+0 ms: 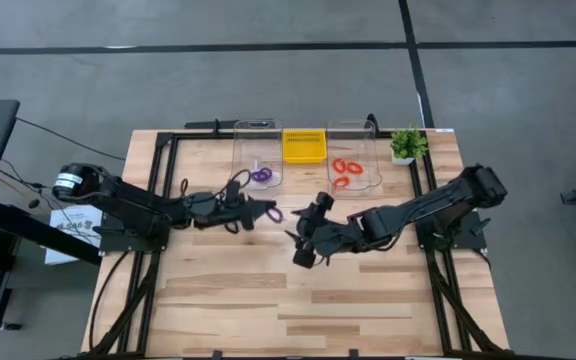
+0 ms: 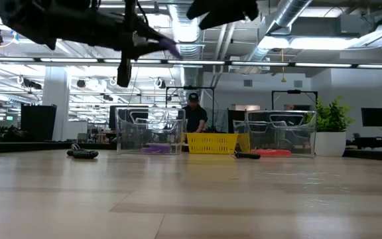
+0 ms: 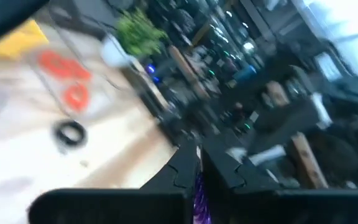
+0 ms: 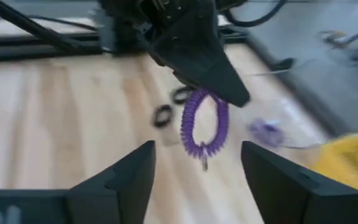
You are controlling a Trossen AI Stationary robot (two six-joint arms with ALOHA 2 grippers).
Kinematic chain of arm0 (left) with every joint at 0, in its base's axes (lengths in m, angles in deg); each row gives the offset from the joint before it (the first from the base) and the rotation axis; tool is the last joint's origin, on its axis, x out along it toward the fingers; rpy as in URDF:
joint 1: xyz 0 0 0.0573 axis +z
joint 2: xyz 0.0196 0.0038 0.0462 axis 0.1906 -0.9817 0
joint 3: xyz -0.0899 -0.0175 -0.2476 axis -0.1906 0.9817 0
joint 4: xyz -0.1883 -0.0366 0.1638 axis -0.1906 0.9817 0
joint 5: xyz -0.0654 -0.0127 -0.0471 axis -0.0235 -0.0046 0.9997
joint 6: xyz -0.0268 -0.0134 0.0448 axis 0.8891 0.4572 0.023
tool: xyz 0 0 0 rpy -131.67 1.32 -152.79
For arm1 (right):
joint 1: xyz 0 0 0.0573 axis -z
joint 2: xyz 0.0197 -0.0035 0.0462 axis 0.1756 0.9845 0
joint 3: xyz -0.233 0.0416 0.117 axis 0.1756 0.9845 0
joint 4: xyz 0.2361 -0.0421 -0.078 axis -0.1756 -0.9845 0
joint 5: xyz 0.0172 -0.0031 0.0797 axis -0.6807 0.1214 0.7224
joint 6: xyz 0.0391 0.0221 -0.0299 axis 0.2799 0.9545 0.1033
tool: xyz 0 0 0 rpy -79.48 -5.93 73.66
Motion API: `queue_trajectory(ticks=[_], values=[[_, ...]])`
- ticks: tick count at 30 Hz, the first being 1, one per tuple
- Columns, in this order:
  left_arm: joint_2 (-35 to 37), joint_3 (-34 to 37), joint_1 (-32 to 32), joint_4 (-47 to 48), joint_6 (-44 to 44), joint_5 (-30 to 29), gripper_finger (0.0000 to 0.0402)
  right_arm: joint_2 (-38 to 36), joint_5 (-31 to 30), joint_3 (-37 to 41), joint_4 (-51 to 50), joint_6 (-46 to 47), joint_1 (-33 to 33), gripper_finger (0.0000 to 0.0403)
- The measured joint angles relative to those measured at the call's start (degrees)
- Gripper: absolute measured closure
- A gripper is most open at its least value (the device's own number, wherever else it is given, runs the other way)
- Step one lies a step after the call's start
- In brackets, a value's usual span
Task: Sort spring keychains
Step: Put the purple spring keychain into the left transparent bin
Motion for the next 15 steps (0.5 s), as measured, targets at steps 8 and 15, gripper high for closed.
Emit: queue_trajectory(ticks=[8, 15], values=[[5.34, 0.0, 11.02, 1.3, -11.81, -3.81, 0.0384, -3.59, -3.07, 0.0, -9.56, 1.31, 4.11, 0.0141], [10.29, -0.02, 23.86, 16.2, -31.81, 0.86, 0.0383, -5.06, -3.19, 0.01, -14.92, 3.94, 9.06, 0.0142]])
